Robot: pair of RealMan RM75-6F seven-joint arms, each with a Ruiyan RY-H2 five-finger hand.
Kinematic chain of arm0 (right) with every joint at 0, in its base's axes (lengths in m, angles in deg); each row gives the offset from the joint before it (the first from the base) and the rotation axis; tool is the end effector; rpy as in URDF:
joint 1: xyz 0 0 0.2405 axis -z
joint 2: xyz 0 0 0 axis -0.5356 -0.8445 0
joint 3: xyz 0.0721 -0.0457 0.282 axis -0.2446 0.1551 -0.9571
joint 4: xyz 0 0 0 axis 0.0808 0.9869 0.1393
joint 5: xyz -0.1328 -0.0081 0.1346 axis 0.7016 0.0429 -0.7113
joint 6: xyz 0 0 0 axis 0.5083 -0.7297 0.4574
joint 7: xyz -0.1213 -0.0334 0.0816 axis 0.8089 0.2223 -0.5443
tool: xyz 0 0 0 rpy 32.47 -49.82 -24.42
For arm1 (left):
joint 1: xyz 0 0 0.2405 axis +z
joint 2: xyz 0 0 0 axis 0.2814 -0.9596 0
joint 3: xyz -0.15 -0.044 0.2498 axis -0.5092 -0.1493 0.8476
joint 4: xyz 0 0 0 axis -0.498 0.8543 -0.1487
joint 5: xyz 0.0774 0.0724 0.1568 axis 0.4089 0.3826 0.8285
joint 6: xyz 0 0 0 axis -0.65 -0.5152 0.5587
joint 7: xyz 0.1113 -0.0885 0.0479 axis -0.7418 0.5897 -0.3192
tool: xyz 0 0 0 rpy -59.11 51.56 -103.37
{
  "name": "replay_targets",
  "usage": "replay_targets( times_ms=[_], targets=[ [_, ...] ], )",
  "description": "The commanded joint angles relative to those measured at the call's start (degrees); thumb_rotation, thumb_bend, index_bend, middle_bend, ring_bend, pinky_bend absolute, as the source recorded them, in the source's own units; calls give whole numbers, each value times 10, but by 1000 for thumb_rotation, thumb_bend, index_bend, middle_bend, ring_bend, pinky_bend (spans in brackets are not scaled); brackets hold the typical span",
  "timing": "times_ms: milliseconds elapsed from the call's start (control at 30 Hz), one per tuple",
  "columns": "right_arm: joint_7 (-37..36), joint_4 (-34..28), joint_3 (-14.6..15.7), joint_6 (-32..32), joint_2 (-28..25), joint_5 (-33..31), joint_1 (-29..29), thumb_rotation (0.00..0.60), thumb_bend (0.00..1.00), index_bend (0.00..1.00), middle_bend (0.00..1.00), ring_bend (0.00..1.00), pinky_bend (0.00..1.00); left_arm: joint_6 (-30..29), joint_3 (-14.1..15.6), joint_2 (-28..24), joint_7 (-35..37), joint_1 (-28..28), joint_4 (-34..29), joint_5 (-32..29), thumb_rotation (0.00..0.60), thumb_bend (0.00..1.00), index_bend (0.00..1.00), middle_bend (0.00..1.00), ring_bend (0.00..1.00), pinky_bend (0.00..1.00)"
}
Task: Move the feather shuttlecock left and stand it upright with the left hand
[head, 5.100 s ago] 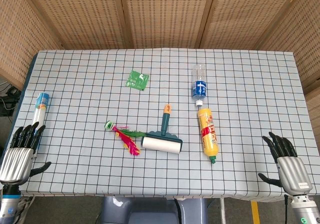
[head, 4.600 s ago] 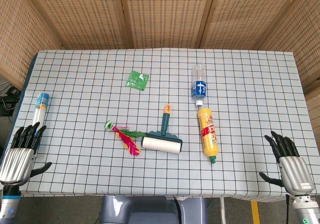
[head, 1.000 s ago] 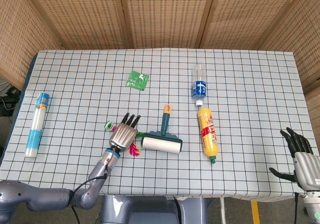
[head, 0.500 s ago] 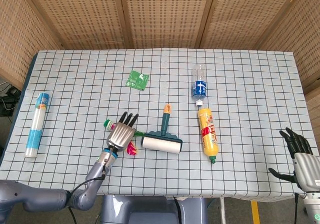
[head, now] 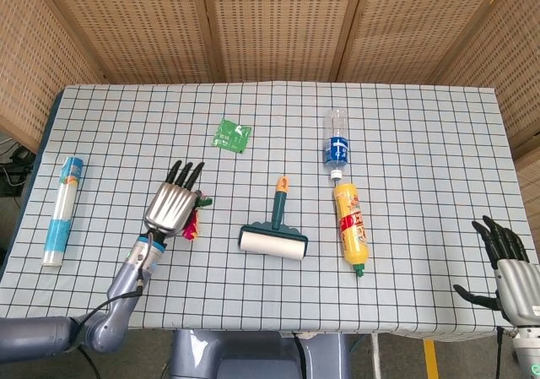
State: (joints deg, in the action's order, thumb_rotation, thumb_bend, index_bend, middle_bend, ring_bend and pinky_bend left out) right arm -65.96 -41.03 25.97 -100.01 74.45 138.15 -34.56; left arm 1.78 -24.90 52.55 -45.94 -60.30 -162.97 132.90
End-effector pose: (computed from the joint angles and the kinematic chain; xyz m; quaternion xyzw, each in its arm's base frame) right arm -0.3253 -0.1710 0.2205 0.5539 -0.4508 0.4231 0.5576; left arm -0.1532 0.3563 0.0387 -0.7576 -0.2621 -0.3096 0.5113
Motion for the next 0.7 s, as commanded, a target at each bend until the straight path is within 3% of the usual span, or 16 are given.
replay_targets(
  times_ms=[33, 233, 467, 700],
  targets=[
    [3, -1, 0, -1, 0, 1, 1, 600, 66, 5, 0, 0, 8, -9, -10, -33, 50, 19, -10, 19, 600, 650, 659, 0, 0, 0],
    [12, -1, 1, 0, 3, 1, 0, 600, 66, 5, 0, 0, 8, -2, -11, -51, 133, 41, -4, 33, 600, 649, 649, 0, 0, 0],
    [18, -2, 2, 1, 5, 1, 0, 600, 66, 5, 0, 0, 8, 4, -10, -27, 280, 69, 48, 85, 600, 644, 653, 0, 0, 0],
    [24, -2, 2, 2, 6, 0, -1, 600, 66, 5, 0, 0, 8, 40, -23, -16, 359, 79, 54, 59, 600, 631, 656, 0, 0, 0]
  ],
)
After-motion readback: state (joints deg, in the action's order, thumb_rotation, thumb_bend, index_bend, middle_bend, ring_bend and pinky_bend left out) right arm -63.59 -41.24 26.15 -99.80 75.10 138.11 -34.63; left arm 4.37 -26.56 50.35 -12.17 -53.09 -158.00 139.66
